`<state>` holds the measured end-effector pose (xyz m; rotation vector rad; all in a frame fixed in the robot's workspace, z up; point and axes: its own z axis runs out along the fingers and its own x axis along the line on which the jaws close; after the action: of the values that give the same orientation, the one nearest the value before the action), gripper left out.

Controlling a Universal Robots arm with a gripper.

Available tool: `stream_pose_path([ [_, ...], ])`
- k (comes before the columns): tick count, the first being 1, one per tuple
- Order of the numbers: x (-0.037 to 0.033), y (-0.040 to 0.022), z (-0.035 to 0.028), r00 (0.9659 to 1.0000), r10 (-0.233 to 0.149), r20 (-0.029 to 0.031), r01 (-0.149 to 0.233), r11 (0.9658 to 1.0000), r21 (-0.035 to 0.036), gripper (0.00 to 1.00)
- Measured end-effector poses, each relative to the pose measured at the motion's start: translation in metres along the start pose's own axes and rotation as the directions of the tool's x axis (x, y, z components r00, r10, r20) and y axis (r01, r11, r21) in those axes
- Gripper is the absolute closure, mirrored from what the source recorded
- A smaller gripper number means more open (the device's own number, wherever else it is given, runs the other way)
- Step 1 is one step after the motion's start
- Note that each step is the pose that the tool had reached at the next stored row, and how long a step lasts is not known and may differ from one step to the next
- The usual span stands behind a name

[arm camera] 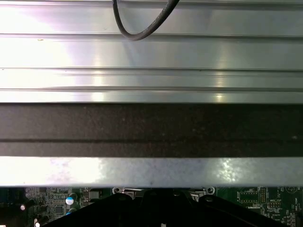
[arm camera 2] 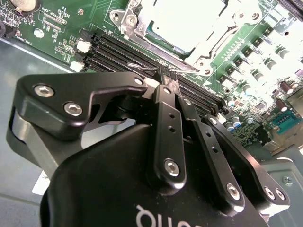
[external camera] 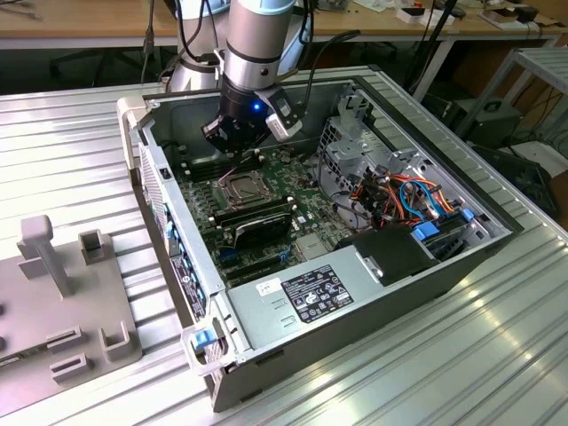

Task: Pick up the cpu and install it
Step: 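Install the first cpu locking lever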

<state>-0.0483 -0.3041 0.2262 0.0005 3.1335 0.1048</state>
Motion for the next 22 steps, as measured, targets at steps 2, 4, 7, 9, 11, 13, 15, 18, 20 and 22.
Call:
stream_pose_path([
  [2, 0.0, 0.0, 0.0001, 1.0, 0.0, 0.0001, 0.0, 1.0, -0.0001, 0.89],
  [4, -0.0001, 0.0, 0.0014, 1.0, 0.0, 0.0002, 0.0, 1.0, -0.0002, 0.89],
  [7, -0.0001, -0.0001, 0.0017, 1.0, 0.0, -0.0001, 0.0, 1.0, 0.0001, 0.89],
  [9, -0.0001, -0.0001, 0.0023, 1.0, 0.0, 0.0002, 0.0, 1.0, -0.0003, 0.89],
  [11, -0.0001, -0.0002, 0.0024, 1.0, 0.0, 0.0, 0.0, 1.0, 0.0, 0.89],
  [13, -0.0001, -0.0002, 0.0024, 1.0, 0.0, 0.0, 0.0, 1.0, 0.0001, 0.89],
  [15, -0.0002, 0.0, 0.0025, 1.0, 0.0, 0.0001, 0.0, 1.0, -0.0002, 0.89],
  [18, -0.0001, 0.0005, 0.0025, 1.0, 0.0, 0.0001, 0.0, 1.0, -0.0001, 0.89],
  [20, -0.0001, 0.0008, 0.0026, 1.0, 0.0, 0.0, 0.0, 1.0, 0.0, 0.89],
  [22, -0.0001, 0.0009, 0.0029, 1.0, 0.0, 0.0002, 0.0, 1.0, -0.0003, 0.89],
])
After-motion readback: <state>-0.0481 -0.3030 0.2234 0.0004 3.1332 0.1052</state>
